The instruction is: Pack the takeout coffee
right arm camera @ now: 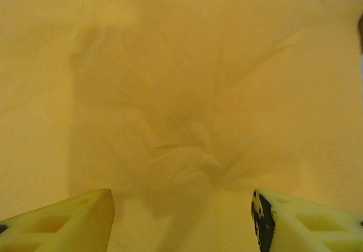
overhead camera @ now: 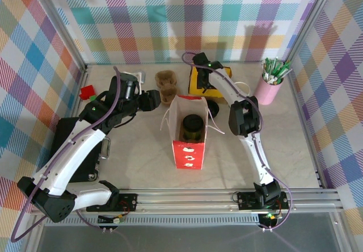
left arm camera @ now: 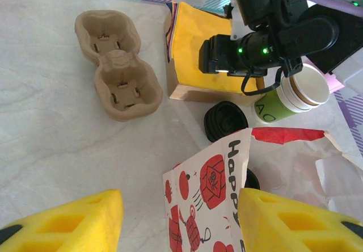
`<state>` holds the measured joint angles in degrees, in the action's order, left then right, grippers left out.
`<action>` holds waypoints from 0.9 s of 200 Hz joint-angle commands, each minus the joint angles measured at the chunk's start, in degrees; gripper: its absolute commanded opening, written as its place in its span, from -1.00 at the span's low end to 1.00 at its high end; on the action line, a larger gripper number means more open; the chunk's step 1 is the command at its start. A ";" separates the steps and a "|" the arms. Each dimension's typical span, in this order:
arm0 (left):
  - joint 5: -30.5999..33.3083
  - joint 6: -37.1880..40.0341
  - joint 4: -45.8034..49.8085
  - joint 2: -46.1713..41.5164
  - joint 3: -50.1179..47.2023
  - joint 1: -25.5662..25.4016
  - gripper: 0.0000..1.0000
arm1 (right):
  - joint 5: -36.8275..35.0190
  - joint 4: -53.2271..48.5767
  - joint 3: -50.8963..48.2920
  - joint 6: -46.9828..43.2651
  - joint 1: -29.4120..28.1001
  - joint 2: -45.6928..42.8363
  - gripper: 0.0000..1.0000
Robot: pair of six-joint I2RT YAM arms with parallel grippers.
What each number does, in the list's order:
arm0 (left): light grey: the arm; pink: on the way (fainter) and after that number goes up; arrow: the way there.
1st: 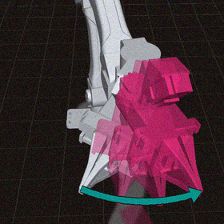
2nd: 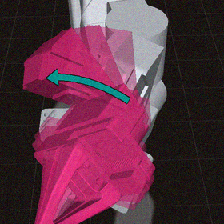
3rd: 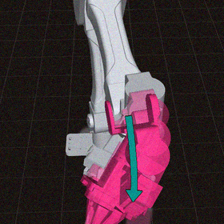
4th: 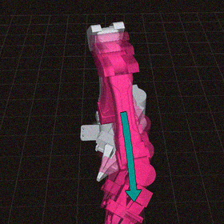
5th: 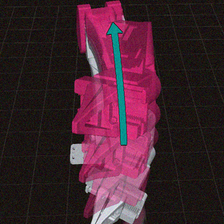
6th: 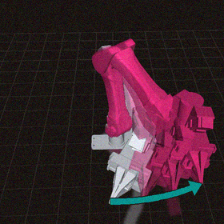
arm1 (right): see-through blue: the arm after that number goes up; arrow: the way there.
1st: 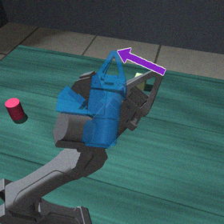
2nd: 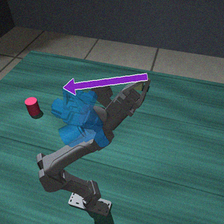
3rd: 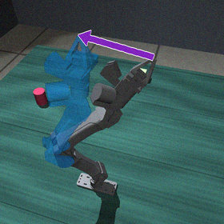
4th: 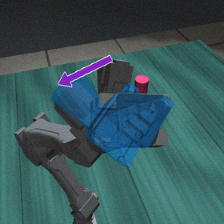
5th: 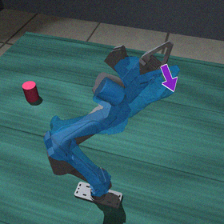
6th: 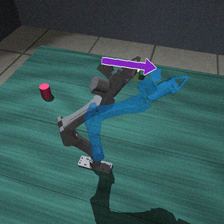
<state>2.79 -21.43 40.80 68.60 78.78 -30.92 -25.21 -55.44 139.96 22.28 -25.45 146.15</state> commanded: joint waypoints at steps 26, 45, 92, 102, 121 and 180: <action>-0.50 0.17 0.58 -1.13 -1.59 0.62 0.11 | 1.90 -2.65 5.25 1.28 0.32 4.64 0.26; -0.58 0.25 0.49 -1.17 -1.61 0.68 0.11 | 3.50 -2.22 4.97 1.88 0.32 5.29 0.23; -0.50 0.50 0.86 -1.19 -1.51 0.67 0.11 | 6.79 -1.43 5.10 2.25 0.49 6.19 0.00; -0.39 0.51 0.95 -1.39 -1.70 0.68 0.11 | 6.91 -1.36 5.15 2.19 0.58 5.93 -0.07; -0.14 0.60 0.91 -1.63 -1.96 0.67 0.12 | 7.28 -0.86 5.23 1.68 0.75 4.68 -0.28; -0.30 0.61 0.95 -1.18 -1.99 0.61 0.12 | 7.18 0.77 5.47 0.32 1.39 -0.79 -0.52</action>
<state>2.59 -21.43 40.82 68.29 77.14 -30.92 -18.79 -55.22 143.81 23.11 -24.64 150.12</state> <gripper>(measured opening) 0.557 0.243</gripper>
